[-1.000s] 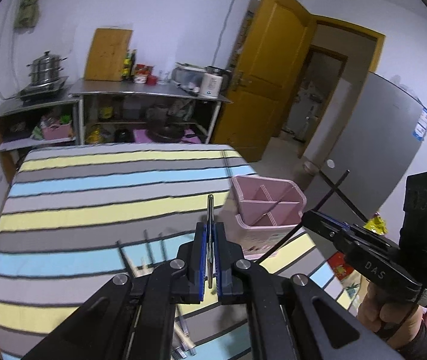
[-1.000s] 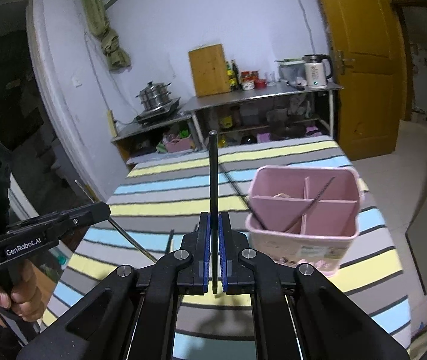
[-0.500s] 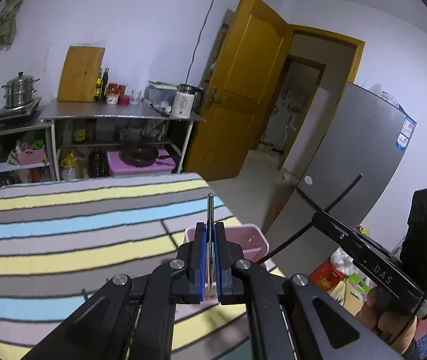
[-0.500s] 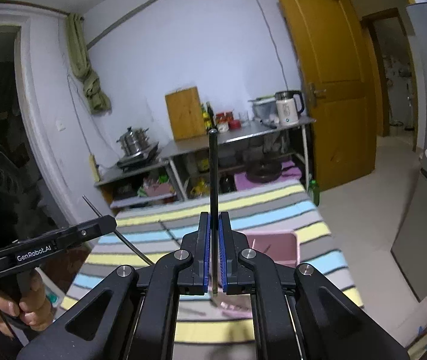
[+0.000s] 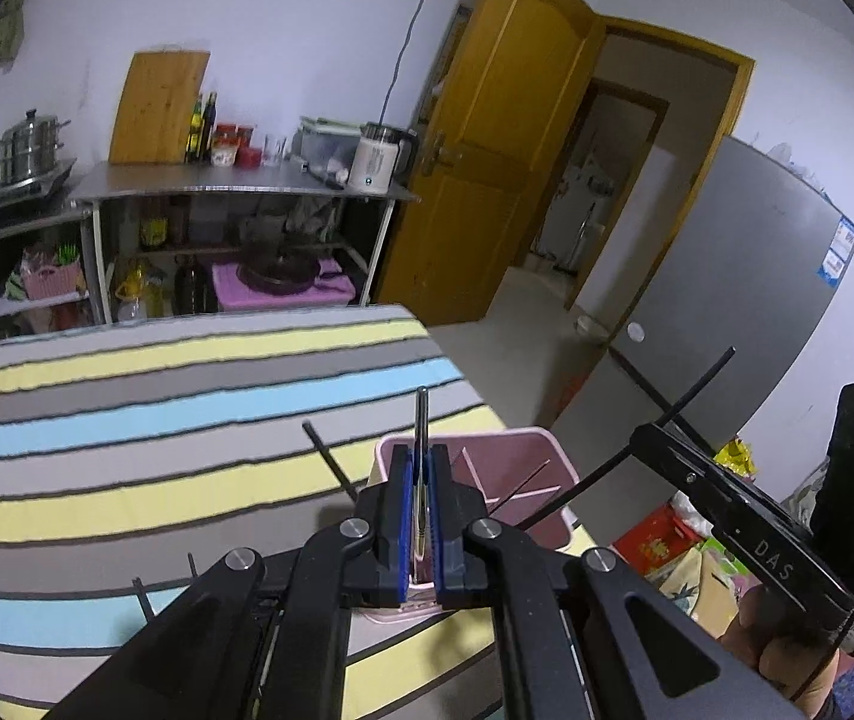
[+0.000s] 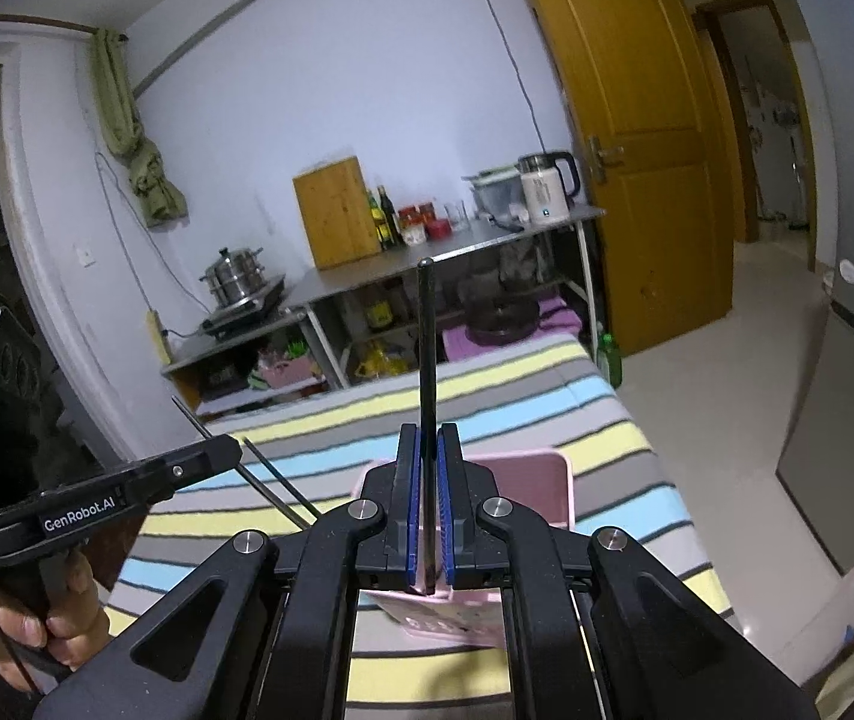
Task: Organize utensils
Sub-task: 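Lift both chopsticks into the pink holder and open both tools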
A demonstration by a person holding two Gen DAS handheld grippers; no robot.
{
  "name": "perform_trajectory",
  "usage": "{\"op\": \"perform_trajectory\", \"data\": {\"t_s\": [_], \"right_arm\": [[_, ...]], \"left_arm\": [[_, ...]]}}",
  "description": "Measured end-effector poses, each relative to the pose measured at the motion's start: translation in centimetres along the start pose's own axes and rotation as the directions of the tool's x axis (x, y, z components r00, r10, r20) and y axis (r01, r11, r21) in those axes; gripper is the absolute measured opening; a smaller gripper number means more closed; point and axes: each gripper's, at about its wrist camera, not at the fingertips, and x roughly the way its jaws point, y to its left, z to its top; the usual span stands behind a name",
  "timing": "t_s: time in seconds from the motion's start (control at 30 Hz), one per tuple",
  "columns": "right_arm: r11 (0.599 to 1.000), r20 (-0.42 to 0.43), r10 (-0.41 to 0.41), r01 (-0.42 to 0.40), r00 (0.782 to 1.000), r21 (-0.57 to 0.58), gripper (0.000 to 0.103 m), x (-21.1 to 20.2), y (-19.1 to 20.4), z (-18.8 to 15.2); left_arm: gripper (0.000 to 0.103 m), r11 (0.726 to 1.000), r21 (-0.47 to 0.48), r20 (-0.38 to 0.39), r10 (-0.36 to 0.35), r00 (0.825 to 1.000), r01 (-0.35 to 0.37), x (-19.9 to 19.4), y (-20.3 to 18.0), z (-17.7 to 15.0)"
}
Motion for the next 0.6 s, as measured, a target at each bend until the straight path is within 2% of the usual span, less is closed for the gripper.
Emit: {"op": "perform_trajectory", "data": {"t_s": [0.33, 0.6], "right_arm": [[1.000, -0.078, -0.004, 0.007, 0.997, 0.028, 0.005, 3.0, -1.5, -2.6], [0.999, -0.126, 0.014, -0.009, 0.992, 0.036, 0.006, 4.0, -1.9, -3.7]], "left_arm": [[0.005, 1.000, -0.002, -0.067, 0.021, 0.998, -0.021, 3.7, 1.2, -2.2], [0.005, 0.999, 0.014, -0.083, 0.032, 0.996, -0.031, 4.5, 1.0, -2.9]]}}
